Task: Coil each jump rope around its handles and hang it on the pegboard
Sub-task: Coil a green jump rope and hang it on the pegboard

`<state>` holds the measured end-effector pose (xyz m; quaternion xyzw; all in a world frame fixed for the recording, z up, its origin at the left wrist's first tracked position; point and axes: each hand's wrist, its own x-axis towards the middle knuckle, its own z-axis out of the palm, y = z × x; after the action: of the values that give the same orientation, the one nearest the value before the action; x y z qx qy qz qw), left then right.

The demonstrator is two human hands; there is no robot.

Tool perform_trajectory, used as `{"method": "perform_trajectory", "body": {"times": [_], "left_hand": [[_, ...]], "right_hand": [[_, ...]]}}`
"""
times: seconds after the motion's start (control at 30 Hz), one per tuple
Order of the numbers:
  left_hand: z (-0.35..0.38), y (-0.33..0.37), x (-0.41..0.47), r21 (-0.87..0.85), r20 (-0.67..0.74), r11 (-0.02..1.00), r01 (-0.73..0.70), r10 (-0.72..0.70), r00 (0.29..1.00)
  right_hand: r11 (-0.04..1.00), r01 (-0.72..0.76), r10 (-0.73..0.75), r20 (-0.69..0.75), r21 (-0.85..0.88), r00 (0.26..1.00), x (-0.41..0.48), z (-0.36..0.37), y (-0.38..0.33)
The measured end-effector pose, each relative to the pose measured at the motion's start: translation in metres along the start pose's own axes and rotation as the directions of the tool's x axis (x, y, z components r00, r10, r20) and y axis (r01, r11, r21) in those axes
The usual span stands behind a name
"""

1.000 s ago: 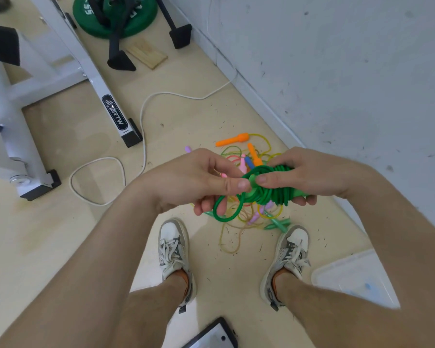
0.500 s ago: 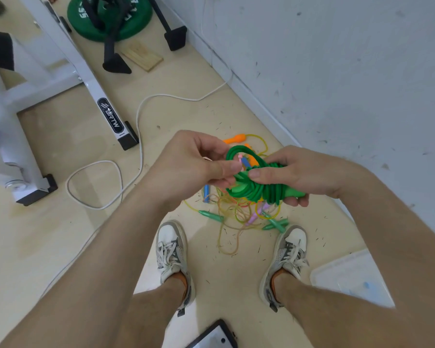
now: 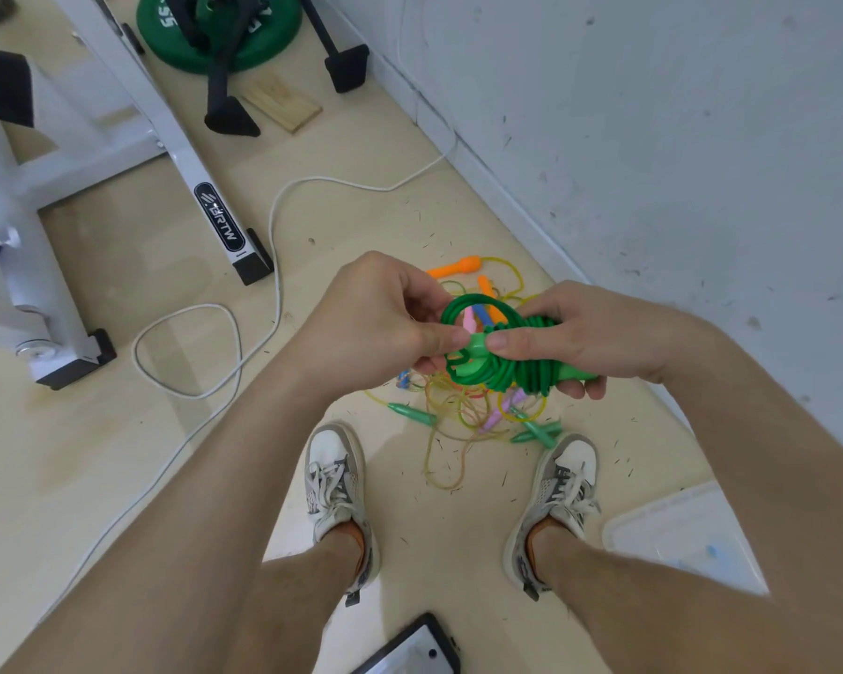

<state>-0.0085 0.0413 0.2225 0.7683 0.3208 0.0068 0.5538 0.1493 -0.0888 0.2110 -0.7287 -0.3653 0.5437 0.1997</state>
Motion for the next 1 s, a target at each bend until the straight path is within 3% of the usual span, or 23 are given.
{"method": "perform_trajectory", "body": {"times": [0.17,0.27,0.53,0.73,1.0], "left_hand": [[0.006,-0.002,0.002,0.045,-0.056,0.998,-0.045,0.047,0.997],[0.009,-0.003,0.004,0.194,-0.062,0.979,-0.066,0.08,0.995],[0.021,-0.001,0.004,0.633,-0.11,0.75,-0.193,0.334,0.936],[0.015,-0.009,0.008,0.508,-0.159,0.859,-0.056,0.157,0.975],[0.018,-0.013,0.013,0.488,-0.257,0.873,-0.012,0.157,0.954]], "right_hand": [[1.0,0.026,-0.026,-0.012,0.004,1.0,0.001,-0.001,-0.001],[1.0,0.031,-0.032,-0.04,-0.002,0.999,0.001,-0.001,0.002],[0.999,0.048,-0.045,-0.197,0.01,0.979,0.005,0.001,0.001],[0.988,0.025,-0.059,-0.227,-0.15,0.972,0.006,0.009,-0.005],[0.973,0.023,-0.099,-0.324,-0.231,0.941,0.008,0.021,-0.015]]}}
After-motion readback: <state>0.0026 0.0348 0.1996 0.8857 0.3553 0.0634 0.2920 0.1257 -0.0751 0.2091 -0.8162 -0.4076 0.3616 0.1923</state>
